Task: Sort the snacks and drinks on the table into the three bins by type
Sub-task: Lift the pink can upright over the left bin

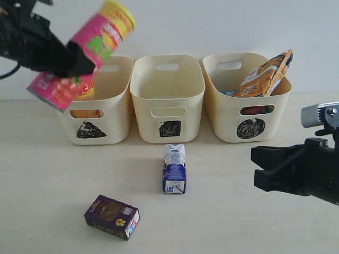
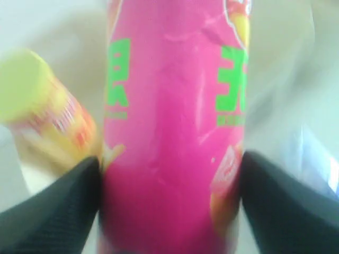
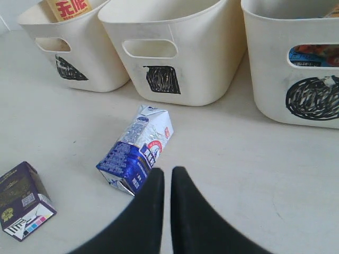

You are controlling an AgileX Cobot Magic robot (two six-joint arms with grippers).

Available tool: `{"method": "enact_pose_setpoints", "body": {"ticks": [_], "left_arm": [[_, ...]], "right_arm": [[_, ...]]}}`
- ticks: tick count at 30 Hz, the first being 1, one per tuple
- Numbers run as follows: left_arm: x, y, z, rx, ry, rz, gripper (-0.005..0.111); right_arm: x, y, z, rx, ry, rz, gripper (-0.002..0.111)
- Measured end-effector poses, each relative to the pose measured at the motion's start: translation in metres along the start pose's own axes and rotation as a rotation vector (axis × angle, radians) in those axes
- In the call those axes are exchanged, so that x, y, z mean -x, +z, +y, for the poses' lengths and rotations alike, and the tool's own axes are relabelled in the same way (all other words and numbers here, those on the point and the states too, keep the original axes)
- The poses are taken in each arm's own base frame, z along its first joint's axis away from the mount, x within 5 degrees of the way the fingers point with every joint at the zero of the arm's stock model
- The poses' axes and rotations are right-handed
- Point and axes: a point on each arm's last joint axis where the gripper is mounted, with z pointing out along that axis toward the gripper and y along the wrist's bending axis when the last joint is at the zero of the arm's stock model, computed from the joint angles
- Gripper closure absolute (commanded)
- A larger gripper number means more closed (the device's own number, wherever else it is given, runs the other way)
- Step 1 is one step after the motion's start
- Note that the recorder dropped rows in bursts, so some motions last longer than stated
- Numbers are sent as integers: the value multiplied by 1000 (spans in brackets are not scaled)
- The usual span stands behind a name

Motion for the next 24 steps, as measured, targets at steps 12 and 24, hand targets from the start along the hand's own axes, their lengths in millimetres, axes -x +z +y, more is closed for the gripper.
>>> {"method": "enact_pose_setpoints", "body": {"ticks": [12, 24], "left_arm": [[15, 58, 26, 188, -330, -415, 102], [-10, 121, 30, 209, -349, -366, 43]], "right_arm": [[0, 0, 0, 0, -2, 0, 107], [0, 0, 0, 0, -6, 0, 107]]}}
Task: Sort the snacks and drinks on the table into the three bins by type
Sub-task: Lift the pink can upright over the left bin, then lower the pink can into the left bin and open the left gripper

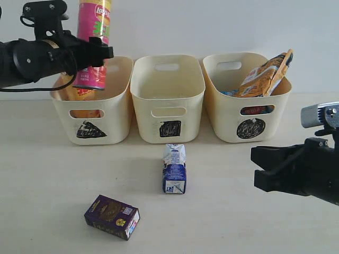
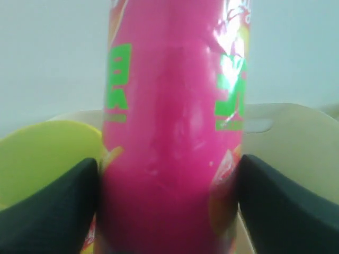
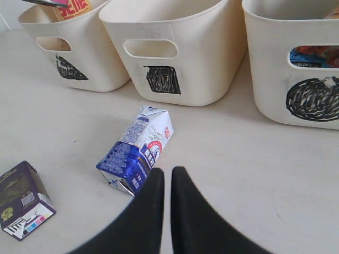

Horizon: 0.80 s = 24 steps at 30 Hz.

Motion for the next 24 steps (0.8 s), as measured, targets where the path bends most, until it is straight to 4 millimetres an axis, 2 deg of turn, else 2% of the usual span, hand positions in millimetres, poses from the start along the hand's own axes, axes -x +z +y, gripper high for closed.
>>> {"method": "enact_pose_setpoints", "body": {"ticks": [7, 9, 12, 14, 15, 17, 20, 24], "left_arm": [[-1, 3, 0, 2, 0, -7, 12], [-1, 3, 0, 3, 0, -13, 9], [1, 3, 0, 3, 0, -17, 13], [2, 2, 0, 2, 0, -21, 23], [5, 1, 0, 1, -1, -25, 31], [12, -5, -1, -3, -2, -32, 53], [25, -16, -3, -14, -4, -41, 98], [43, -36, -6, -36, 0, -20, 102]], "right_arm": [[0, 0, 0, 1, -2, -2, 107], [0, 0, 0, 1, -2, -2, 107], [0, 0, 0, 2, -2, -3, 107], [0, 0, 0, 2, -2, -3, 107], [0, 0, 0, 2, -2, -3, 107], [0, 0, 0, 2, -2, -3, 107], [0, 0, 0, 2, -2, -3, 107], [0, 0, 0, 2, -4, -3, 107]]}}
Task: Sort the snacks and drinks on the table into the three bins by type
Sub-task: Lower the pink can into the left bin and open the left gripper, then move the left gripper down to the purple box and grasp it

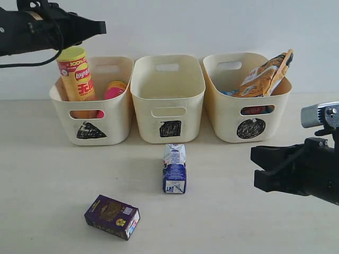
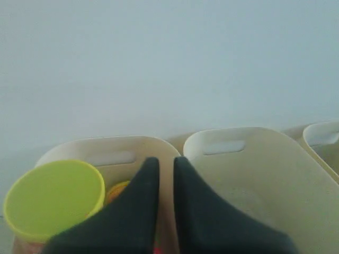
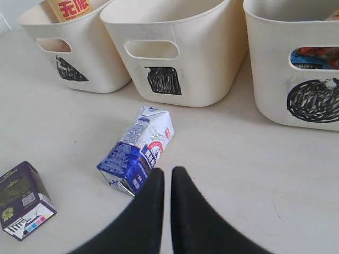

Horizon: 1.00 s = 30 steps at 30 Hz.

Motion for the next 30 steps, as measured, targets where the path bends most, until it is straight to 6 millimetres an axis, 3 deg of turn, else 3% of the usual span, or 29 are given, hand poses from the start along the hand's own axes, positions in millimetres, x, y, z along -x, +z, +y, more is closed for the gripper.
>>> {"method": "enact_pose_setpoints", "body": {"ticks": [7, 18, 23, 30], "left_arm": [[14, -31, -5, -36, 10, 92, 102], [-9, -106, -2, -45, -26, 190, 102], [-9, -140, -6, -80, -28, 285, 102], [-22, -164, -26, -179, -16, 495, 102]], "right_arm": [[0, 0, 0, 0, 0, 0, 107], [0, 0, 0, 0, 0, 0, 107], [0, 0, 0, 0, 0, 0, 107], [0, 0, 0, 0, 0, 0, 107]]}}
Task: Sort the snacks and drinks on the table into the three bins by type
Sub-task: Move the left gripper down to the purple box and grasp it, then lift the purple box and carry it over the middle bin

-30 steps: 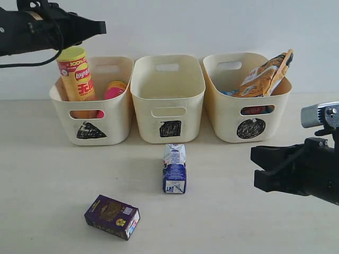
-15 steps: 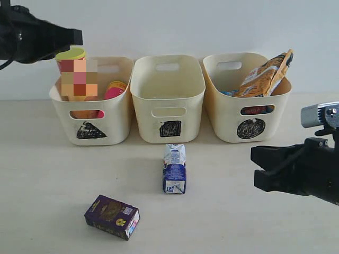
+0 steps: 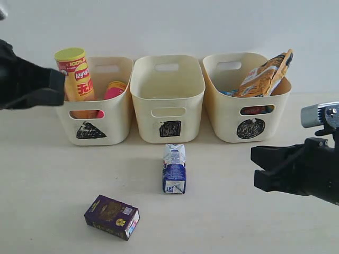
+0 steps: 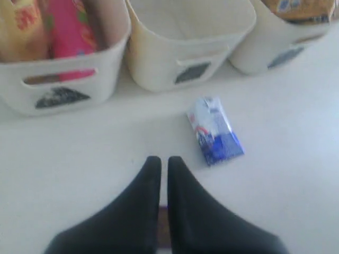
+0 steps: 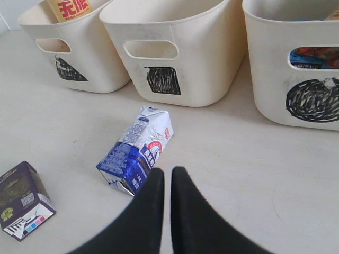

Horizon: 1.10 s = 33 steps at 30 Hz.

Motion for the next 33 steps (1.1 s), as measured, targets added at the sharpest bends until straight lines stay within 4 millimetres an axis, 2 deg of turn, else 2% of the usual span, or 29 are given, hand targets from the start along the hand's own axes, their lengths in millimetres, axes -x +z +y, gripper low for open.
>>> {"method": "enact_pose_setpoints", "body": {"ticks": [6, 8, 11, 16, 19, 21, 25, 33], "left_arm": [[-24, -2, -9, -57, 71, 253, 102], [-30, -3, -10, -75, 99, 319, 98], [-37, -2, -13, -129, 143, 399, 79], [-45, 16, -23, -230, 152, 506, 27], [-51, 31, -33, -294, 203, 548, 9], [-54, 45, -38, -316, 235, 558, 5], [-58, 70, -38, -300, 239, 567, 5], [-73, 112, -12, -48, 221, 654, 5]], "right_arm": [[0, 0, 0, 0, 0, 0, 107], [0, 0, 0, 0, 0, 0, 107], [0, 0, 0, 0, 0, 0, 107], [0, 0, 0, 0, 0, 0, 107], [0, 0, 0, 0, 0, 0, 107], [0, 0, 0, 0, 0, 0, 107], [0, 0, 0, 0, 2, 0, 107], [0, 0, 0, 0, 2, 0, 107]]}}
